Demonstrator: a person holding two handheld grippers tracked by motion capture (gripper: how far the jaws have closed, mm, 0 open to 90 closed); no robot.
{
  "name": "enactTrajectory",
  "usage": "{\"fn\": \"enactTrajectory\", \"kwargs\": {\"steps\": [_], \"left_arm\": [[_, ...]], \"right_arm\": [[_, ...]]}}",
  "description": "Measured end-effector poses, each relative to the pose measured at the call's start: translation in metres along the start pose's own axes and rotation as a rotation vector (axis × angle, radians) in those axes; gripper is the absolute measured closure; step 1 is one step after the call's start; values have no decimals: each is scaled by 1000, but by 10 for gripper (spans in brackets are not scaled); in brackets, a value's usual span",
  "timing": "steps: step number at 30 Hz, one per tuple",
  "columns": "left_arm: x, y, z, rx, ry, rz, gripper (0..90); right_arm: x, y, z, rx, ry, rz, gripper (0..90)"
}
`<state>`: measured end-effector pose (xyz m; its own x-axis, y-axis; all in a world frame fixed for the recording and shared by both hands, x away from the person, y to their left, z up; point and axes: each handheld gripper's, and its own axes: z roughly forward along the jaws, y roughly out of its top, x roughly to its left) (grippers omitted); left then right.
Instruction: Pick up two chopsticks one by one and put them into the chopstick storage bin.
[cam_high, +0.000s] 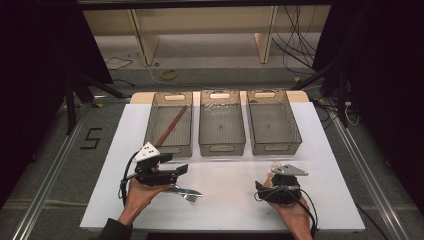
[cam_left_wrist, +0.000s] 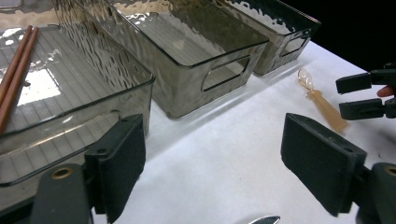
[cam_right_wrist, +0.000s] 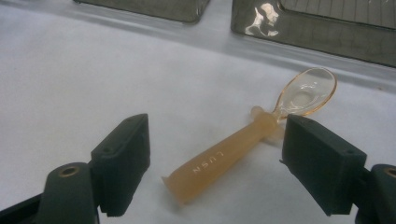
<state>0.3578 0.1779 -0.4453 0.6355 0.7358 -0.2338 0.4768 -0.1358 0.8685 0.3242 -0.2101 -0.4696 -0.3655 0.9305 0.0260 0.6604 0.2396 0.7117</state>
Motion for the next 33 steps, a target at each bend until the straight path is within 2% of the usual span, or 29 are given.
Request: {"fn": "enactTrajectory", "kwargs": {"steps": [2, 7, 10, 16, 22, 33], "left_arm": [[1, -3, 1, 12, 3, -14, 207], [-1, -8, -1, 28, 23, 5, 200], [-2, -11, -2, 27, 19, 0, 198], [-5, -12, -3, 36, 15, 13, 198], [-8, -17, -4, 50, 25, 38, 199], [-11, -21, -7, 52, 18, 45, 200]], "right_arm": [[0, 0, 1, 4, 1, -1, 239], [-3, 0, 2, 13, -5, 17, 234], [-2, 0, 3, 17, -3, 24, 233], [5, -2, 8, 35, -22, -17, 221], [5, -3, 11, 52, -28, -18, 218], [8, -4, 17, 78, -38, -33, 213]]}}
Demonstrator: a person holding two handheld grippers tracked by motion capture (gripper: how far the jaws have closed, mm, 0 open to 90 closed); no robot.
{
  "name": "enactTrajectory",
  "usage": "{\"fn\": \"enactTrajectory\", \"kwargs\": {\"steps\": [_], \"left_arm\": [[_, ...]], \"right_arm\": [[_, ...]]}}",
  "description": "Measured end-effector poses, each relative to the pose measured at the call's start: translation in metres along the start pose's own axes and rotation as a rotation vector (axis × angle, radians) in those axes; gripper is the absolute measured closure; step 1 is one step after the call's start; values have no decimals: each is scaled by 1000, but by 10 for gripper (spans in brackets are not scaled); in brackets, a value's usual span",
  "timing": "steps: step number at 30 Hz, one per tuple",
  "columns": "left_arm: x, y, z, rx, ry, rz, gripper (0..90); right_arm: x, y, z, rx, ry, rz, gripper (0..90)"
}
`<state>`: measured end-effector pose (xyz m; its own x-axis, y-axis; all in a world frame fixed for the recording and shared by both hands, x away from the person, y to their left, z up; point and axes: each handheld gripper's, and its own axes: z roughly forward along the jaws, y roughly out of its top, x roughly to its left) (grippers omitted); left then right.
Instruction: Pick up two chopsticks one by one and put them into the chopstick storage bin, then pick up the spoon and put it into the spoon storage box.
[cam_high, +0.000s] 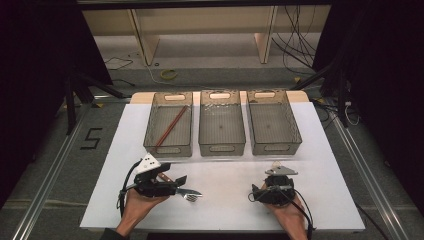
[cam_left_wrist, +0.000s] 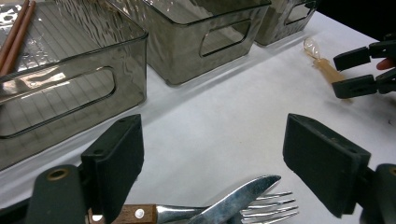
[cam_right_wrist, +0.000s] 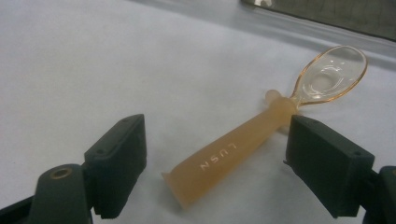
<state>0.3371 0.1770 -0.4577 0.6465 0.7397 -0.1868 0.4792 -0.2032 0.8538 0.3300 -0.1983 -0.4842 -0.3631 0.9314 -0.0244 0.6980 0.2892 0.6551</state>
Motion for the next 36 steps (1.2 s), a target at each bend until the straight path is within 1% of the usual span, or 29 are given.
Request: {"fn": "enactTrajectory", "kwargs": {"steps": [5, 6, 12, 16, 18, 20, 25, 28, 36], "left_arm": [[-2, 0, 1, 8, 1, 9, 202], [-2, 0, 1, 8, 1, 8, 202], [-2, -1, 1, 8, 7, 8, 206], [-3, -1, 1, 12, 8, 18, 207], [-3, -1, 1, 8, 7, 11, 207], [-3, -1, 1, 12, 9, 16, 207], [-3, -2, 0, 16, 16, 21, 207], [-4, -2, 0, 13, 21, 29, 208], [-7, -3, 1, 20, 17, 40, 210]], "right_arm": [[-2, -1, 5, 21, -19, -7, 221], [-2, -2, 5, 21, -18, 1, 222], [-3, -1, 5, 23, -17, 0, 234], [-5, -1, 4, 22, -15, 0, 273], [-6, -1, 4, 21, -13, -1, 295], [-7, -1, 3, 20, -13, 4, 330], [-11, 0, 2, 26, -2, 10, 383], [-13, 0, 1, 24, -13, 13, 444], [-13, 2, -1, 41, -13, 14, 482]]}}
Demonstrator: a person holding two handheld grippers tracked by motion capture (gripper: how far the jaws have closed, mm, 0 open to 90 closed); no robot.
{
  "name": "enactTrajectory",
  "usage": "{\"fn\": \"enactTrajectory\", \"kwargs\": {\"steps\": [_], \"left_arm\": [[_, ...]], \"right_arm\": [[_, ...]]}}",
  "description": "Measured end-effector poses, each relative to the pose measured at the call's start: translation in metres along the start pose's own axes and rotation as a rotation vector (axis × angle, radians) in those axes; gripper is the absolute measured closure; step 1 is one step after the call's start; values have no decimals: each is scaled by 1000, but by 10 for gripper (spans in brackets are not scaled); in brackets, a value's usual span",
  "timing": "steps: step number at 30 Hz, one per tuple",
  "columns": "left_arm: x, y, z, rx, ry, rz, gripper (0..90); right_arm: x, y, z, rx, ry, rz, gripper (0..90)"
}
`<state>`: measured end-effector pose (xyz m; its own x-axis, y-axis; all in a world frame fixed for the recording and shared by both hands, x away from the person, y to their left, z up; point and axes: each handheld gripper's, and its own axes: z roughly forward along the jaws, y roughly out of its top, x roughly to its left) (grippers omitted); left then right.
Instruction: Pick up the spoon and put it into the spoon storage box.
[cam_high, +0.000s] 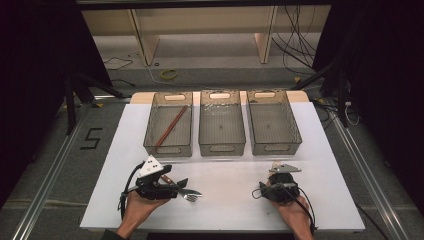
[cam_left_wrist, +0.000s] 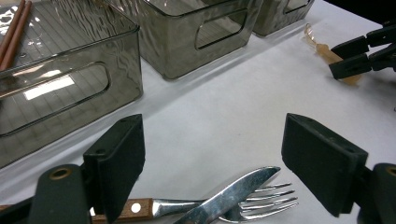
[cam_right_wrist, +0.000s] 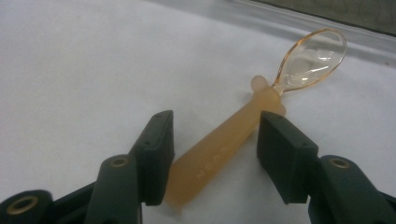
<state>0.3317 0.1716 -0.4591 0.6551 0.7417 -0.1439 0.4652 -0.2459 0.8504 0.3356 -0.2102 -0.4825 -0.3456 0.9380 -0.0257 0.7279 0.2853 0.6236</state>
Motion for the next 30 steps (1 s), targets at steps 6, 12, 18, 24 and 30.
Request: {"fn": "enactTrajectory", "kwargs": {"steps": [6, 12, 18, 24, 30], "left_arm": [[0, 0, 0, 2, 0, 2, 214], [-1, 0, 0, 5, 1, 11, 219], [-1, 0, -1, 4, -2, 11, 226], [-3, 0, -1, 4, -3, 15, 235], [-3, 0, -1, 4, -5, 16, 240]], "right_arm": [[-2, 1, -2, 19, 6, 20, 511], [-2, 3, -3, 43, 2, 14, 517], [-6, 1, -6, 53, 24, 30, 565], [-2, 0, -7, 56, 36, 10, 651], [-1, -2, -7, 46, 57, 17, 732]]}}
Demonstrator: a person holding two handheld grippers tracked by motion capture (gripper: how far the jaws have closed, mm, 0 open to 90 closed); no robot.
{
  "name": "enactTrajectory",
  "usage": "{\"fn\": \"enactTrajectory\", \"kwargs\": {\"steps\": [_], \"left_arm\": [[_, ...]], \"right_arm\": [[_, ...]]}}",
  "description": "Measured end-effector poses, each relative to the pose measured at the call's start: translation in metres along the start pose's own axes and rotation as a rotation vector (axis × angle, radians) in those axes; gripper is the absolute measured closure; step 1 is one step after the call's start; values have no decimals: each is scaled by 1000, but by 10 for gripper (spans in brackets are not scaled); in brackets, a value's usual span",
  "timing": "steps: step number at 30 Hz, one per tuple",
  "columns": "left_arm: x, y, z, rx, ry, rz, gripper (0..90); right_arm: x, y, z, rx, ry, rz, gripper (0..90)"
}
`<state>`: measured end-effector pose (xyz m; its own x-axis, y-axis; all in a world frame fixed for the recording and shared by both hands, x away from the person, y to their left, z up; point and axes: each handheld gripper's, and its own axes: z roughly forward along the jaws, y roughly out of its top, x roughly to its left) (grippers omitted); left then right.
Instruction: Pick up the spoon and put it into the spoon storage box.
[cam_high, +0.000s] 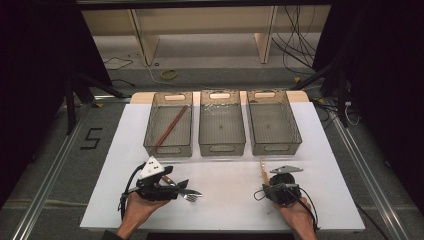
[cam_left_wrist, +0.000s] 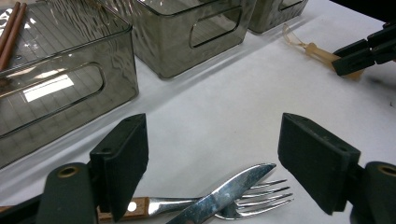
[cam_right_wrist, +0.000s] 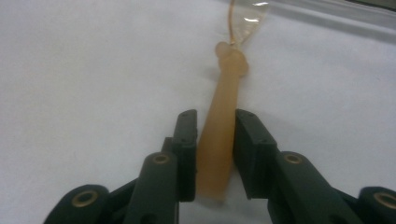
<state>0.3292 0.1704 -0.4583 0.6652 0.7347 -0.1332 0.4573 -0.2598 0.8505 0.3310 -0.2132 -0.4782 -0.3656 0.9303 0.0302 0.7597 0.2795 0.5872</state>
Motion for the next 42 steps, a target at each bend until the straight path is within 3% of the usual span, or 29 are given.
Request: {"fn": "enactTrajectory", "kwargs": {"steps": [9, 14, 21, 34, 42], "left_arm": [[1, 0, 0, -4, -2, -7, 242], [3, 0, -1, -9, -3, -8, 238], [5, -1, -2, -19, -13, 3, 216], [11, -3, -4, -36, -28, -1, 202], [13, -4, -6, -46, -26, 0, 199]], "right_arm": [[-8, 0, -6, -35, 73, 36, 754], [-6, 1, -11, -64, 82, 19, 755], [-6, 7, -21, -119, 132, 10, 755], [-2, 37, -28, -208, 148, -54, 754], [-3, 59, -28, -246, 169, -50, 754]]}}
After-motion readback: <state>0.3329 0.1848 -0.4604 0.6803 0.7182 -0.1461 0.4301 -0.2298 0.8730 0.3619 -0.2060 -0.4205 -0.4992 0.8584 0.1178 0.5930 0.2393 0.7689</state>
